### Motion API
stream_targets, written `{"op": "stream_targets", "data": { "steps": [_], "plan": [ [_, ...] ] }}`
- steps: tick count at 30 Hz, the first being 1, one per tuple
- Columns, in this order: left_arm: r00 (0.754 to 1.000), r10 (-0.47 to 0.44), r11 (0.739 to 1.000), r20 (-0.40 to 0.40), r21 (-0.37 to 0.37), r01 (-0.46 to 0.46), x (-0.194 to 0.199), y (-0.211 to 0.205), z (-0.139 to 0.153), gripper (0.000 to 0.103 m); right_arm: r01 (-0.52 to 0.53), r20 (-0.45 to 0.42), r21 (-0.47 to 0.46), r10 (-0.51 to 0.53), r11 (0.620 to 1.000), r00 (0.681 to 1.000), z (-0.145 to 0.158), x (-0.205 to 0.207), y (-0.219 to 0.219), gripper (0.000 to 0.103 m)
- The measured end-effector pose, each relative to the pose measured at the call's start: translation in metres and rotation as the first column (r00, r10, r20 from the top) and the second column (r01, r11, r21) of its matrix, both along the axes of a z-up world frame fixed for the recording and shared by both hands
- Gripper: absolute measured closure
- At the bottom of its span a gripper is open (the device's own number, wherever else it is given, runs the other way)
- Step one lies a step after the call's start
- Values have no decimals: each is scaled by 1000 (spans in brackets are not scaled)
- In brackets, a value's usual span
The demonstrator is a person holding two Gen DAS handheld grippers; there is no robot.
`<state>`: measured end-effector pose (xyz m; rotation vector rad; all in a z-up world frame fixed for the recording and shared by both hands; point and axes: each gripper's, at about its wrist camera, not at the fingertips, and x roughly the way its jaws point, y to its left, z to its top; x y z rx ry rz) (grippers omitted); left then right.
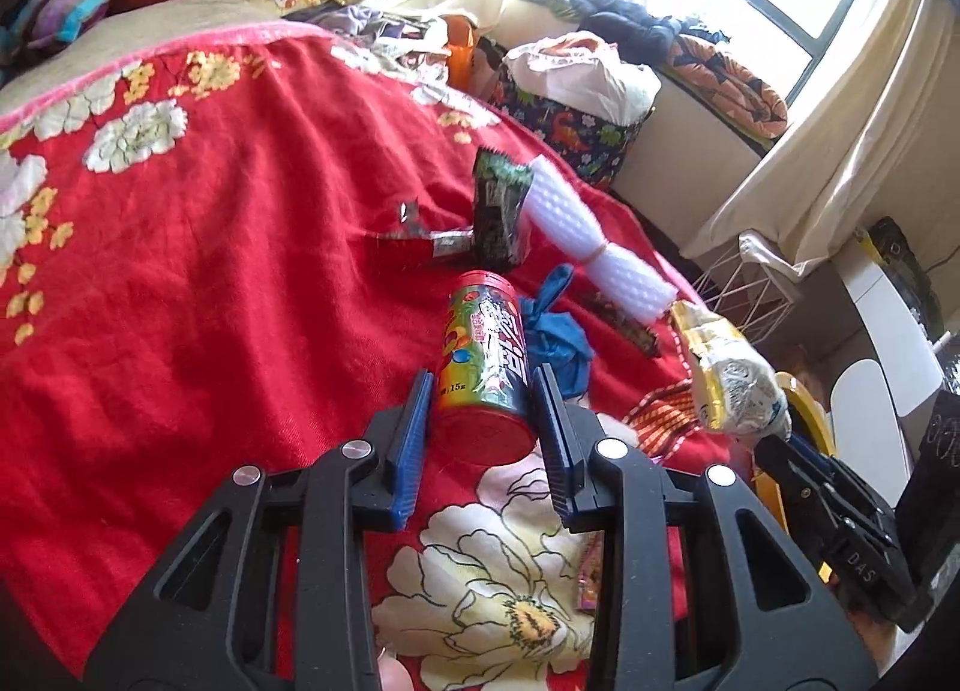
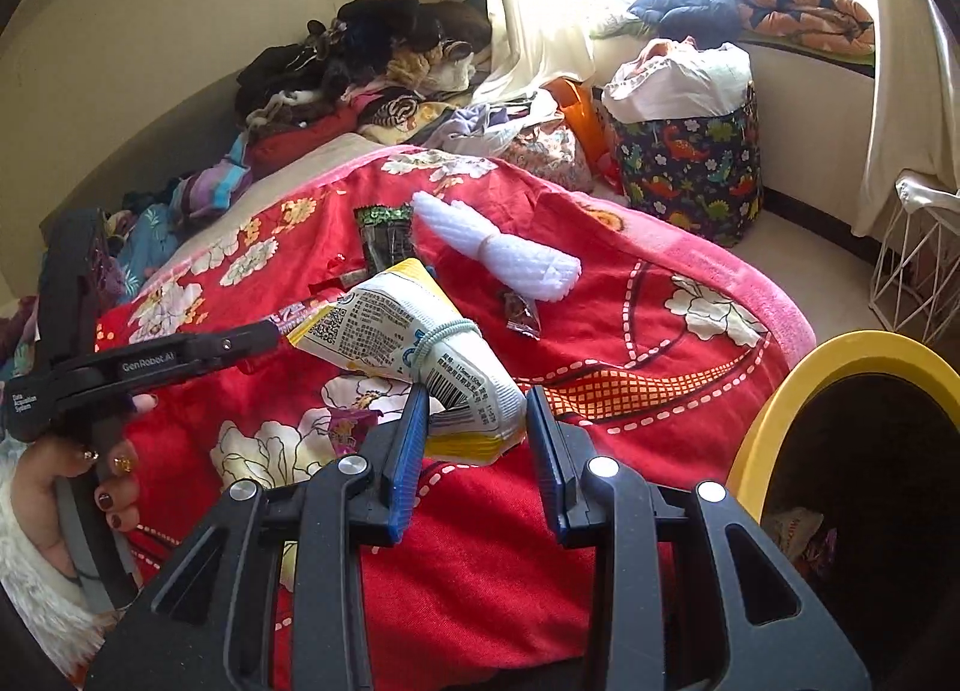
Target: Collect trash
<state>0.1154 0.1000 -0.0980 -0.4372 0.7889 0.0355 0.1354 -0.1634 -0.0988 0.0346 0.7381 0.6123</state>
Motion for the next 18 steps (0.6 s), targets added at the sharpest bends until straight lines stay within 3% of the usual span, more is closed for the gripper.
{"op": "stream_targets", "data": {
  "steps": [12,13,14,18],
  "plan": [
    [994,-59,998,92,29,56,-5,-27,39,77,30,16,25,-30,999,999,10,-6,-16,73],
    [993,-63,998,96,29,61,-6,-28,41,77,31,17,26,-32,999,999,10,-6,-17,76],
    [993,-68,997,101,30,65,-6,-30,43,77,33,22,28,-33,999,999,11,-7,-18,100],
    [990,-85,996,117,33,81,-8,-40,51,77,53,39,43,-55,998,998,17,-7,-26,102]
  ]
}}
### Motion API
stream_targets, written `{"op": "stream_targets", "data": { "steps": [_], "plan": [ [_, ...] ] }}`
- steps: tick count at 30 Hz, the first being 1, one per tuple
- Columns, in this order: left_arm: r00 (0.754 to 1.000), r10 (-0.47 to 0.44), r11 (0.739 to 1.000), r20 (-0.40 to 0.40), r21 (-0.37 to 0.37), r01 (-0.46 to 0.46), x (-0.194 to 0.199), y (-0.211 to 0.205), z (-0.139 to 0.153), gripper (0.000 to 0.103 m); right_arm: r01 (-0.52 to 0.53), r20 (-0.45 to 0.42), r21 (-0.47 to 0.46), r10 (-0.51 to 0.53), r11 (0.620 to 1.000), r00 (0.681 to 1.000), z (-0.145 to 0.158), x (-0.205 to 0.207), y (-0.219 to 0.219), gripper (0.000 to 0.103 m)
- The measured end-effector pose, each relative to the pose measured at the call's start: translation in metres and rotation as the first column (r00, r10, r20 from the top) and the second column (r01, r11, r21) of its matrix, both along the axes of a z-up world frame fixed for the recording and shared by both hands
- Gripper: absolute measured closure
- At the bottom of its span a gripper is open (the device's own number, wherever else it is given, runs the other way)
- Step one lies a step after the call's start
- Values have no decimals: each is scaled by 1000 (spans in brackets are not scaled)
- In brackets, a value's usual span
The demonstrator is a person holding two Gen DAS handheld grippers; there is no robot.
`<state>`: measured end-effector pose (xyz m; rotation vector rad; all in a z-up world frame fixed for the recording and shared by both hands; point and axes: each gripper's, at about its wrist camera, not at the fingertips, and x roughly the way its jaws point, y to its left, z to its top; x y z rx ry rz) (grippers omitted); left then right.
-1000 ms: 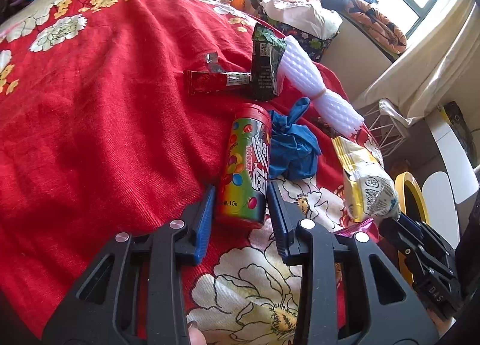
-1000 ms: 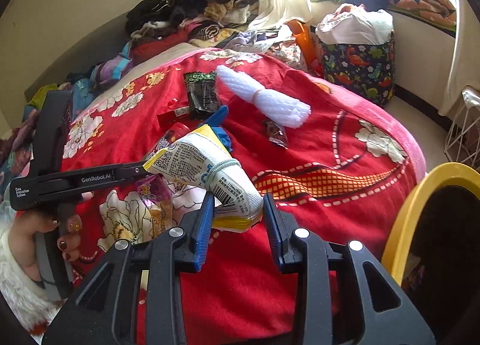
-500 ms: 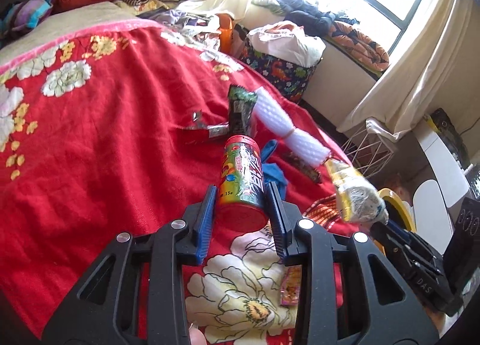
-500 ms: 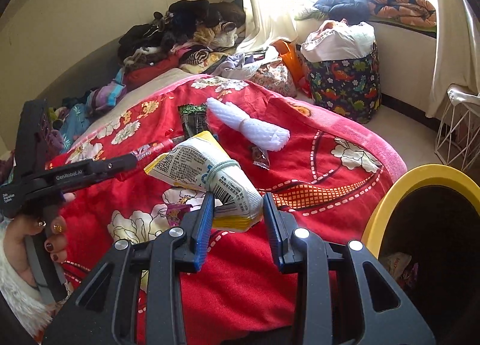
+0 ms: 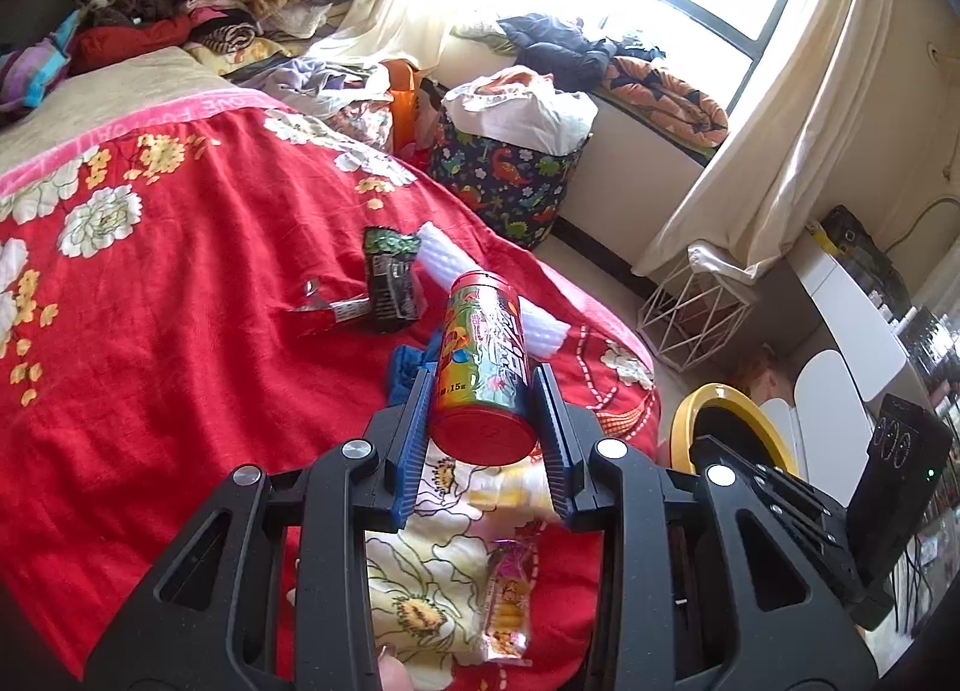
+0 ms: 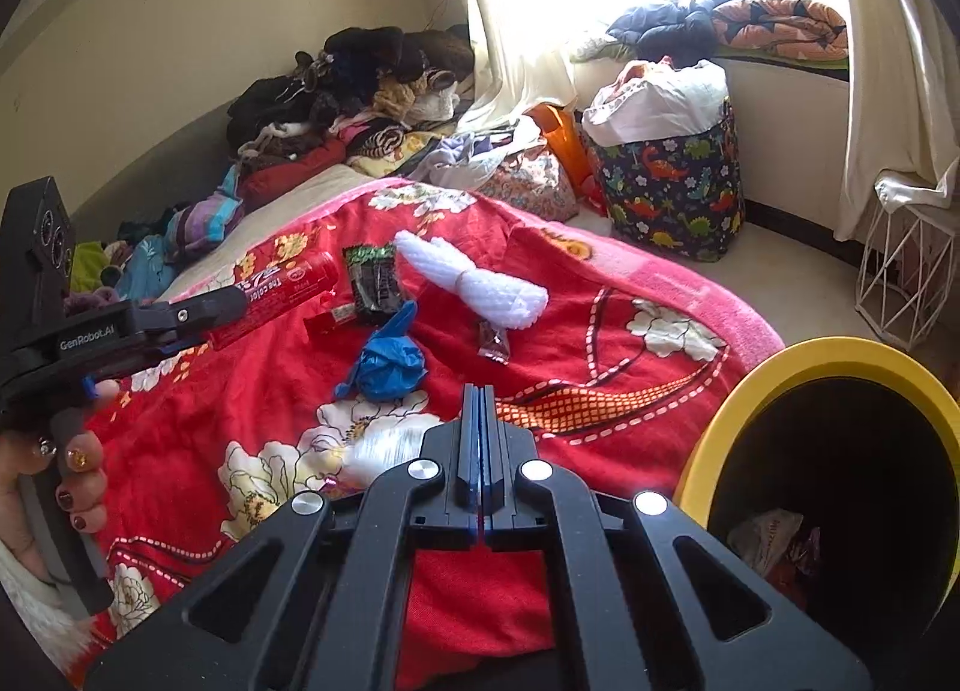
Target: Collect trash
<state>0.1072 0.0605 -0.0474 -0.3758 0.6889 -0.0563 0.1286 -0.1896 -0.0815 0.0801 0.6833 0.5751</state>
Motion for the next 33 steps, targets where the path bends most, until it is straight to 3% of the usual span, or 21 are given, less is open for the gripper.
{"op": "stream_targets", "data": {
  "steps": [3,5,7,9,10,18,23,25,33],
  "plan": [
    [1000,-9,1000,2,1,9,0,-5,2,77,8,-8,-9,-8,1000,1000,-3,3,-4,102],
    [1000,-16,1000,4,4,16,-2,-9,3,77,-35,-59,2,35,999,998,-9,7,-3,102],
    [1000,-23,1000,7,4,23,-2,-11,4,77,-29,-68,-41,26,999,997,-16,8,0,97],
    [1000,-27,1000,12,1,27,-3,-12,7,77,-27,-87,-61,22,998,996,-23,11,2,74],
    [999,-30,1000,16,-1,30,-3,-13,8,77,-15,-95,-66,9,998,995,-26,13,2,68],
    [998,-54,998,45,-10,55,-6,-20,19,77,-23,-162,-40,16,999,987,-45,42,21,40],
    [996,-61,998,57,-16,62,-6,-24,25,77,-4,-229,-37,-5,999,973,-62,67,32,41],
    [996,-67,998,58,-17,68,-6,-27,26,77,-26,-257,-15,22,1000,966,-70,74,36,66],
    [992,-105,994,62,-18,107,-3,-43,29,77,-31,-186,42,38,999,982,-46,53,16,70]
  ]
}}
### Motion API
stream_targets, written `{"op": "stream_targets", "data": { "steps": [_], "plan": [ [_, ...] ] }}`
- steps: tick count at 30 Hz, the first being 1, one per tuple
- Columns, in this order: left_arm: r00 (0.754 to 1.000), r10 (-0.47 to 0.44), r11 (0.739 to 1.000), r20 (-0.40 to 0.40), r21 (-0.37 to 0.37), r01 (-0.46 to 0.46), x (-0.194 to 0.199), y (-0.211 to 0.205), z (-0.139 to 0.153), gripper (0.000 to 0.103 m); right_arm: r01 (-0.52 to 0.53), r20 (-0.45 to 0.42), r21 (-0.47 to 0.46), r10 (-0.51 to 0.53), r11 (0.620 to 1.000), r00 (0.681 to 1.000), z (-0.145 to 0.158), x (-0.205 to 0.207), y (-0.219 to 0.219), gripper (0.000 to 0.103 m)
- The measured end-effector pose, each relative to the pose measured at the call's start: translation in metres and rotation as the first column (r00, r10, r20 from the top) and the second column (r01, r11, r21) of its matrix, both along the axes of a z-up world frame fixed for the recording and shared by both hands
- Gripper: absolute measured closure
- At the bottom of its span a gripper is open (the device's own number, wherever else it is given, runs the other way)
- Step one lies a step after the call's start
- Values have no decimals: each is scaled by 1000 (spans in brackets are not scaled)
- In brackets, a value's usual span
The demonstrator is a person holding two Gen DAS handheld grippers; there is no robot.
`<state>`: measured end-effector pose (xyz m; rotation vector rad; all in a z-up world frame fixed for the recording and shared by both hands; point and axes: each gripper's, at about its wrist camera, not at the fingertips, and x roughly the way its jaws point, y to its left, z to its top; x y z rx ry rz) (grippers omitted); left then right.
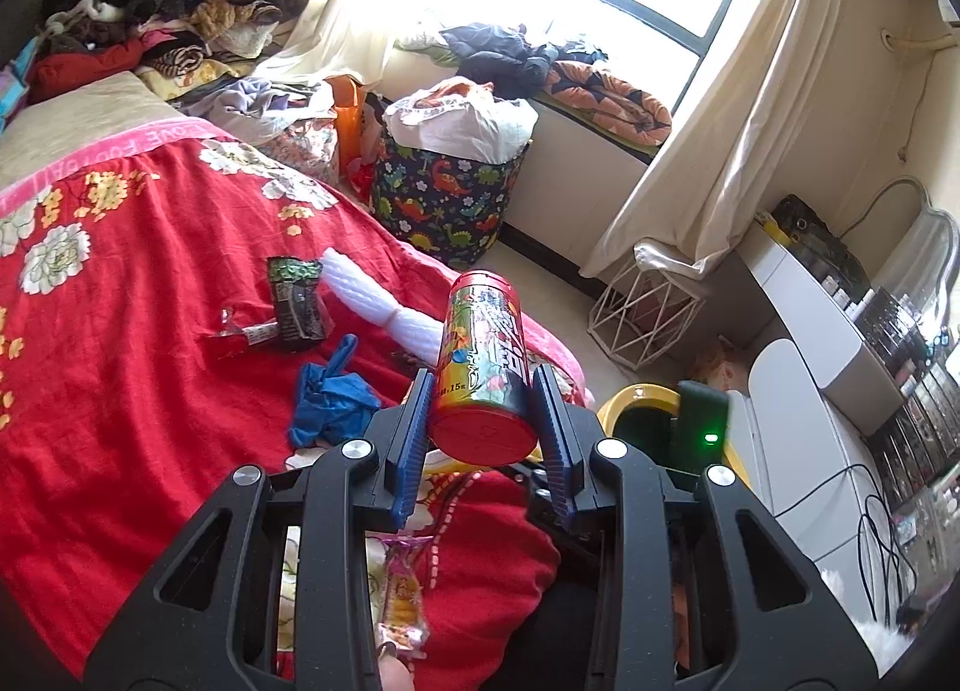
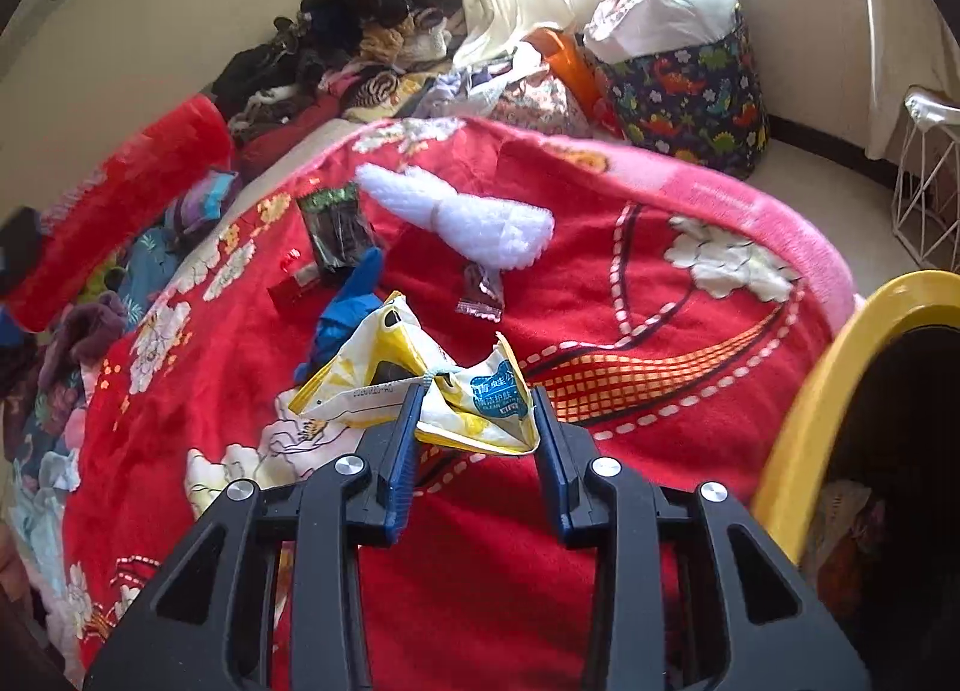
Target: Collect trash
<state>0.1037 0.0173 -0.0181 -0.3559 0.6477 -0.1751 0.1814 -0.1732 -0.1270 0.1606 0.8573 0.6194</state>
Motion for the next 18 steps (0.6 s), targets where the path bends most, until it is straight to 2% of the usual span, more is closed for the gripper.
{"op": "stream_targets", "data": {
  "steps": [10,18],
  "plan": [
    [996,-90,996,15,20,90,-1,-38,4,77,141,131,27,-144,990,981,48,-30,-70,70],
    [988,-148,989,31,33,147,-5,-63,7,77,280,143,26,-281,960,949,56,-37,-126,70]
  ]
}}
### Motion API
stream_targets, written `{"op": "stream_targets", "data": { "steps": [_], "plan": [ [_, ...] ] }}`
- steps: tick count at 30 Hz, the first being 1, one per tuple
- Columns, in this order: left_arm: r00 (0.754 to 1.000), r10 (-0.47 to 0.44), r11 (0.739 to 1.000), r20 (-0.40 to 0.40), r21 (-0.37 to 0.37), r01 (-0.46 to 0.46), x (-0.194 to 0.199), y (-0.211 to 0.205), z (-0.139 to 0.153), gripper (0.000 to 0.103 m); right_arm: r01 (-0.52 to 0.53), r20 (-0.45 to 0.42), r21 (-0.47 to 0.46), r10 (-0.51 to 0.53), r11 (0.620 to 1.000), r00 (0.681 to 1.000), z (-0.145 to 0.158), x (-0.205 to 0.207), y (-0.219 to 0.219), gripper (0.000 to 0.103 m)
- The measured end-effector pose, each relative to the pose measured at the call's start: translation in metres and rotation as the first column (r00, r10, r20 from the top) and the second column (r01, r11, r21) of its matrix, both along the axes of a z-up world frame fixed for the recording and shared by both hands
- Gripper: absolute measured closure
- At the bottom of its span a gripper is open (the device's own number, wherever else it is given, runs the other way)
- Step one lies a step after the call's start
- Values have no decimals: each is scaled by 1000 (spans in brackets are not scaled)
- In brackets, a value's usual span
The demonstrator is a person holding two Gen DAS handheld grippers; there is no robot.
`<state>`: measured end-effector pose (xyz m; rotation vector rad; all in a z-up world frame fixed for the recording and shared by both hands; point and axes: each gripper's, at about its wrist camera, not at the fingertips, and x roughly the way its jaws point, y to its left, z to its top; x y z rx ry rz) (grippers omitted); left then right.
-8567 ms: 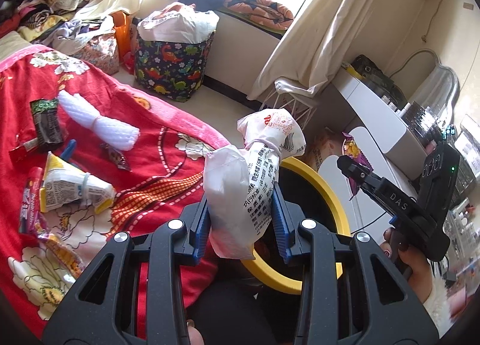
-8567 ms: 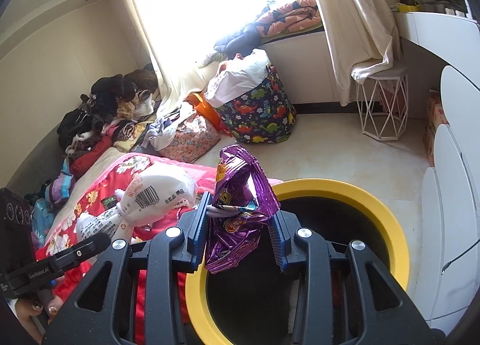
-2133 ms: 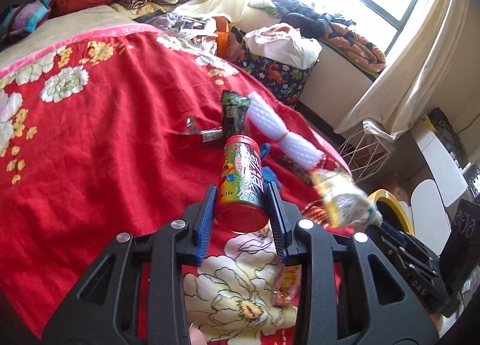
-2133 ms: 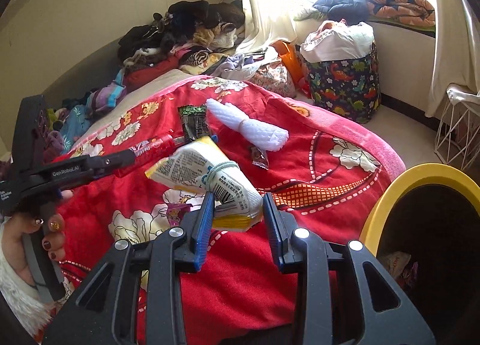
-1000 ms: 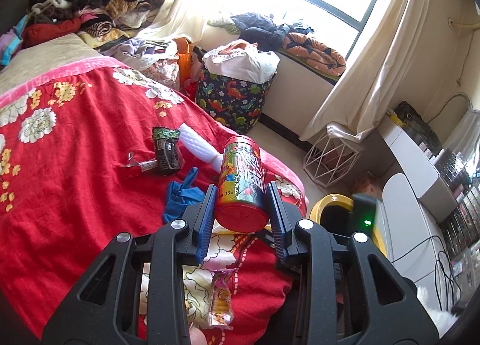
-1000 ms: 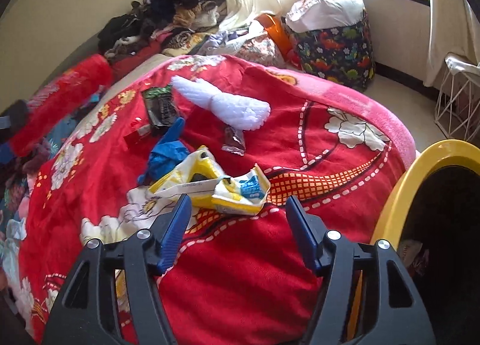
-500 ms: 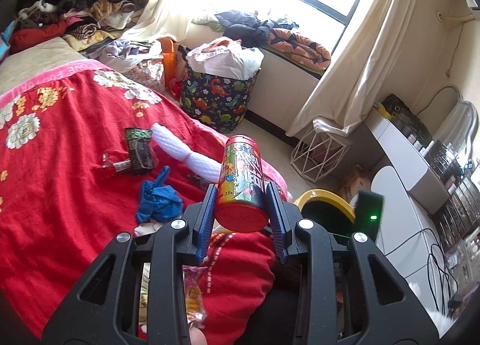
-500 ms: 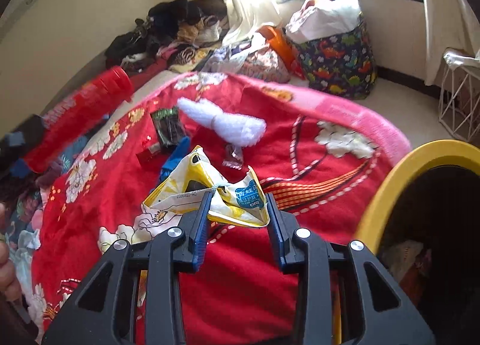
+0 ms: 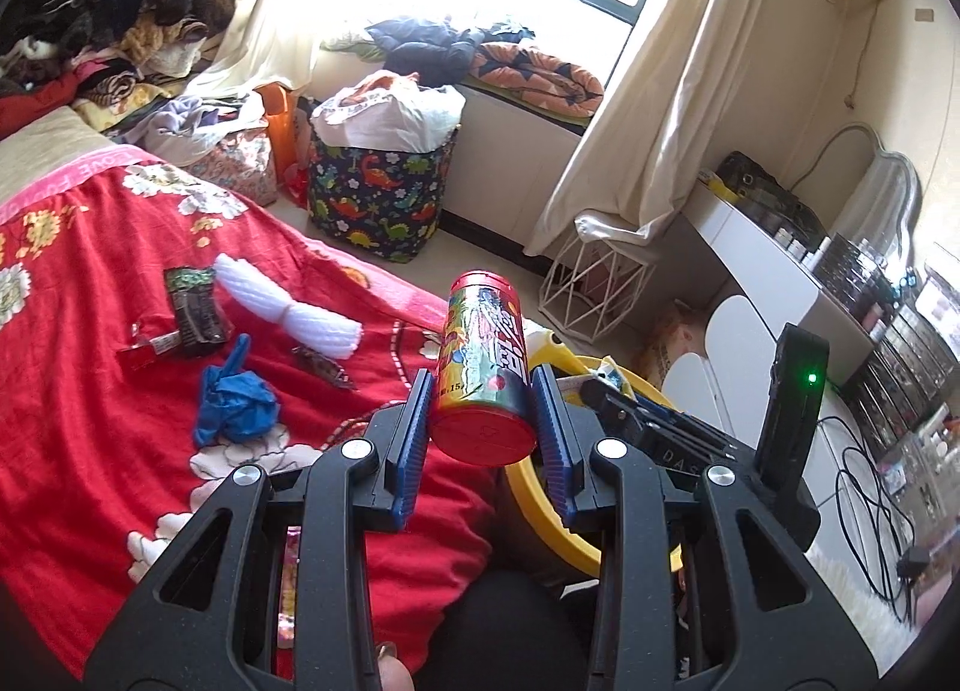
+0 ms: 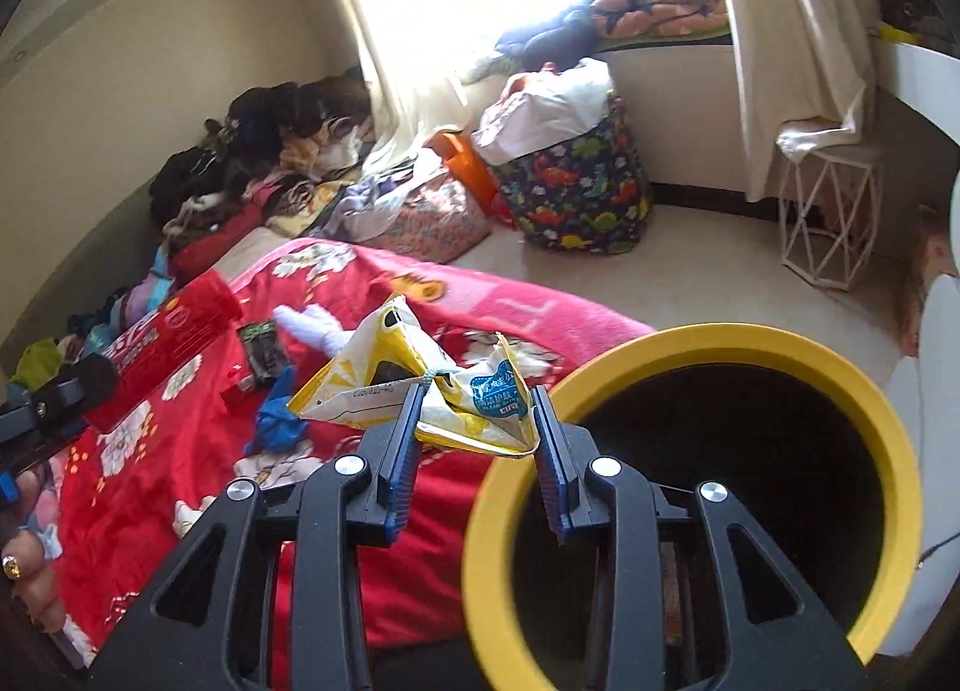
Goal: Collect trash
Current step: 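Carry the red can and yellow bag over the bin with both tools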
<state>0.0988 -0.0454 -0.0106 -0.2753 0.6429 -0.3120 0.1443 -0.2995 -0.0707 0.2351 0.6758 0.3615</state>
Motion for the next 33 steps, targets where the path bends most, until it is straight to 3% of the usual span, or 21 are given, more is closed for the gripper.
{"op": "stream_targets", "data": {
  "steps": [12,33],
  "plan": [
    [998,-69,998,3,5,69,0,-29,-1,77,141,41,-23,-140,990,989,9,-14,-58,70],
    [985,-168,985,-38,44,169,1,-77,-17,76,266,-14,-35,-267,963,964,-2,-19,-106,70]
  ]
}}
